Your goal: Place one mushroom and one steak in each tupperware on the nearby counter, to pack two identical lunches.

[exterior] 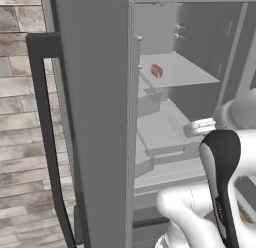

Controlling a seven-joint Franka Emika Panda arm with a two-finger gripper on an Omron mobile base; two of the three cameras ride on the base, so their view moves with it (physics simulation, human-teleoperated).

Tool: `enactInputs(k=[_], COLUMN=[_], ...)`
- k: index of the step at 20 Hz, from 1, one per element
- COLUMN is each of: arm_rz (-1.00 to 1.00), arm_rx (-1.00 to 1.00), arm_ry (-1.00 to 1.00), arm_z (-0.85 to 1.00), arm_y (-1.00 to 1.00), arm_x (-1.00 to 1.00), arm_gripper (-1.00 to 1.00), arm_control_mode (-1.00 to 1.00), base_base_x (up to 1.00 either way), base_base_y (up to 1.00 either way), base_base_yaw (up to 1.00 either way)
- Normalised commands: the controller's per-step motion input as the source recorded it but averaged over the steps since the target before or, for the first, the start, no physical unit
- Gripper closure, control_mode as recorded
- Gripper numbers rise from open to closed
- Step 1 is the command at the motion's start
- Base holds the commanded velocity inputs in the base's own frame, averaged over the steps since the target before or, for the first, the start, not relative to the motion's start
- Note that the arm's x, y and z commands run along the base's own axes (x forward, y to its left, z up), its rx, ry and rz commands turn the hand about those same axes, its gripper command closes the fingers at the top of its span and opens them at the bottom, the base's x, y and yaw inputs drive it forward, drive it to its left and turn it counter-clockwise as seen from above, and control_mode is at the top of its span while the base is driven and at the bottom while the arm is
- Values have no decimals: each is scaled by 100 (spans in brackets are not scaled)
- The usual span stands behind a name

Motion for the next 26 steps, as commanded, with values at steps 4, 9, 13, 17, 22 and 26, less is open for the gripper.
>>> enactInputs(k=[4,9,13,17,22,26], arm_rz=[0,0,0,0,-4,-9], arm_rx=[6,7,6,4,1,0], arm_ry=[-1,-6,-9,-3,-1,0], arm_z=[29,27,22,10,1,0], arm_y=[0,0,0,0,2,2], arm_x=[52,51,42,44,54,57], arm_gripper=[-100,-100,-100,-100,-100,-100], arm_control_mode=[-100,-100,-100,-100,-100,-100], base_base_x=[0,0,0,0,0,0], base_base_y=[0,0,0,0,0,0], base_base_yaw=[0,0,0,0,0,0])
